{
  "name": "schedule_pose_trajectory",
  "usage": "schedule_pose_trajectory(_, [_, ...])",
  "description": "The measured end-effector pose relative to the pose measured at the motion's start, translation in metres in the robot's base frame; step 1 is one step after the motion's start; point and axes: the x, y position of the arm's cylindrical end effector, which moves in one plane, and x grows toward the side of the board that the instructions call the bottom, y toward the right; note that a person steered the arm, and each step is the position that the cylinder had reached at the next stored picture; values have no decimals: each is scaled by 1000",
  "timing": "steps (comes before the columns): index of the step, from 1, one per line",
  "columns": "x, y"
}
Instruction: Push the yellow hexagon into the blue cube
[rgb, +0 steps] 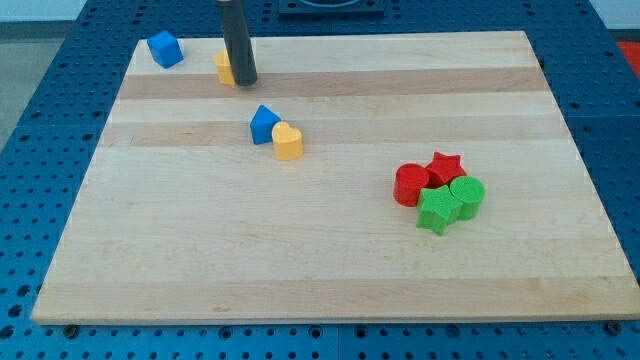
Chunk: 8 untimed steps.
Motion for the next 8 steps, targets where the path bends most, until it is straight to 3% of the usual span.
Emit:
schedule_pose_trajectory(3, [-31, -13])
schedule_pose_trajectory(6, [-41, -69])
schedule_pose_trajectory(7, [-40, -71])
schedule_pose_trajectory(8, [-38, -23])
